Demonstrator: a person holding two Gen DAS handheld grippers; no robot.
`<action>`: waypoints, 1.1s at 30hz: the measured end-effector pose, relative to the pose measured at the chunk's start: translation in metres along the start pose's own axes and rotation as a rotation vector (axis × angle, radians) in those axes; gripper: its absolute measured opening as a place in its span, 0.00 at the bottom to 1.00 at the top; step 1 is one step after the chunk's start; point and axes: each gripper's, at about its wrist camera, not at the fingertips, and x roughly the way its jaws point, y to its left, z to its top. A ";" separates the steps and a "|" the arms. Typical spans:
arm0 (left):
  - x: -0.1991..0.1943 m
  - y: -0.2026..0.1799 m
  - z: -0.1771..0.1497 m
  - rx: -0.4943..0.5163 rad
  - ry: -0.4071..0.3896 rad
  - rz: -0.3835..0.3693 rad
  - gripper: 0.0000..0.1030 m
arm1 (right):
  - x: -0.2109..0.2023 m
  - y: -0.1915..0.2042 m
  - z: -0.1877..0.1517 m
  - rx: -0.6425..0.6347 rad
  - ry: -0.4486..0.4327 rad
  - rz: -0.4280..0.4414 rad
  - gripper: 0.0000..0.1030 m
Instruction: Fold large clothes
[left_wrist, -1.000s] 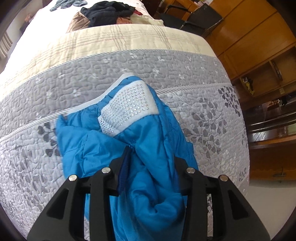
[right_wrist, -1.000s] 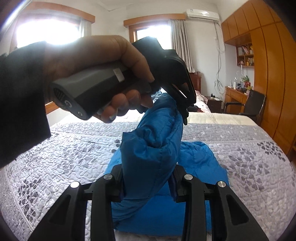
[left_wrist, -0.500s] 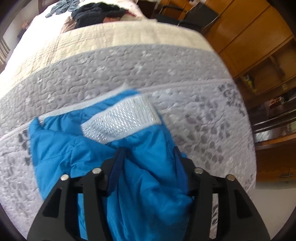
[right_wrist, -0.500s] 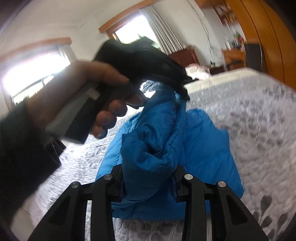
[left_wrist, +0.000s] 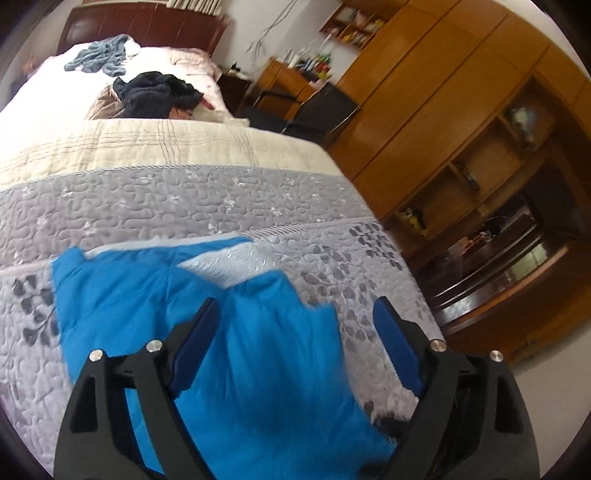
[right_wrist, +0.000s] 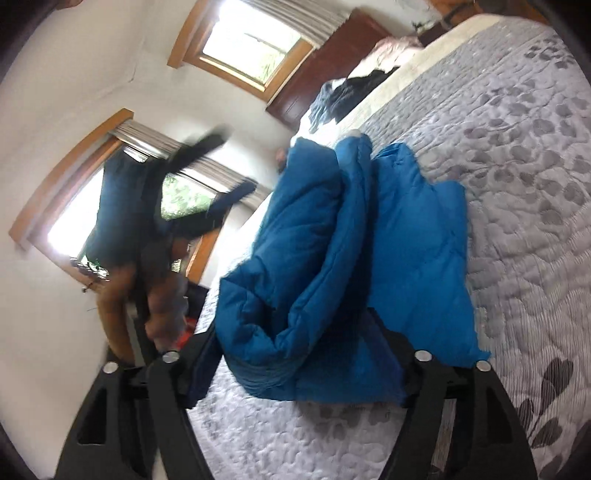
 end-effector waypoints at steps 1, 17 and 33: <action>-0.011 0.005 -0.010 -0.005 -0.006 -0.021 0.85 | 0.000 0.000 0.009 0.020 0.018 0.020 0.82; -0.034 0.035 -0.083 -0.061 0.024 -0.292 0.86 | 0.071 -0.009 0.116 0.068 0.299 -0.115 0.38; 0.012 -0.030 -0.115 0.077 0.118 -0.449 0.86 | -0.008 -0.097 0.098 0.089 0.074 0.025 0.17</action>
